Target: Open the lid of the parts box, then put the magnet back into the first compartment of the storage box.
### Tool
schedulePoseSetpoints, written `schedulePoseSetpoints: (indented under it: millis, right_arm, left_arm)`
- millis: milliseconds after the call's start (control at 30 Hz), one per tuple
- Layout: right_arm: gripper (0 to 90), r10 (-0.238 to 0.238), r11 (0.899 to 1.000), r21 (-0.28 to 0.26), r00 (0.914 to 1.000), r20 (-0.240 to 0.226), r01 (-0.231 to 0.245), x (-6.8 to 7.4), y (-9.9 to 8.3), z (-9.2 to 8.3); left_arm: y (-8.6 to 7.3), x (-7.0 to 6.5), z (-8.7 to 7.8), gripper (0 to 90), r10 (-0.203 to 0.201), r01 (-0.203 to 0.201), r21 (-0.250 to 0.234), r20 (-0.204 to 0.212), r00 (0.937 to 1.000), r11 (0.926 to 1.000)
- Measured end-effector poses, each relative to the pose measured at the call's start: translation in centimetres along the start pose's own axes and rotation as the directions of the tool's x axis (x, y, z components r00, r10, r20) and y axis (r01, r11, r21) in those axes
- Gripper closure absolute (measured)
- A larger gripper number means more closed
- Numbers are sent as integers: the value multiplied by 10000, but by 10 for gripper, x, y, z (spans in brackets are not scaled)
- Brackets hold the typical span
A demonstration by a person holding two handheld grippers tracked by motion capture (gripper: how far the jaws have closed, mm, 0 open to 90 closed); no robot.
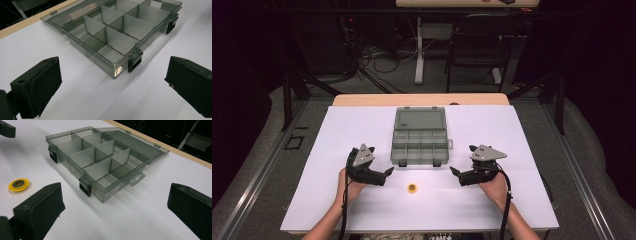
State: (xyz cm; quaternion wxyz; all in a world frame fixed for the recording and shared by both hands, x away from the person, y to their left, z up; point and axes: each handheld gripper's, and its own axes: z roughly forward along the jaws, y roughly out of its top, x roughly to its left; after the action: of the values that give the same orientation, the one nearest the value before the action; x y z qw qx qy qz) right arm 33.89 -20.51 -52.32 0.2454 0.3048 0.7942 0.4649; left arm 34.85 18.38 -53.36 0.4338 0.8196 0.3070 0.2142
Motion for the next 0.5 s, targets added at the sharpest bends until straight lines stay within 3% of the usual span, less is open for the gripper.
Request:
schedulePoseSetpoints:
  millis: [500]
  right_arm:
    - [0,62,10000,-43,10000,29,-62,-3,0,-1]
  left_arm:
    - [7,-10,-1,3,327,-329,116,212,9992,9994]
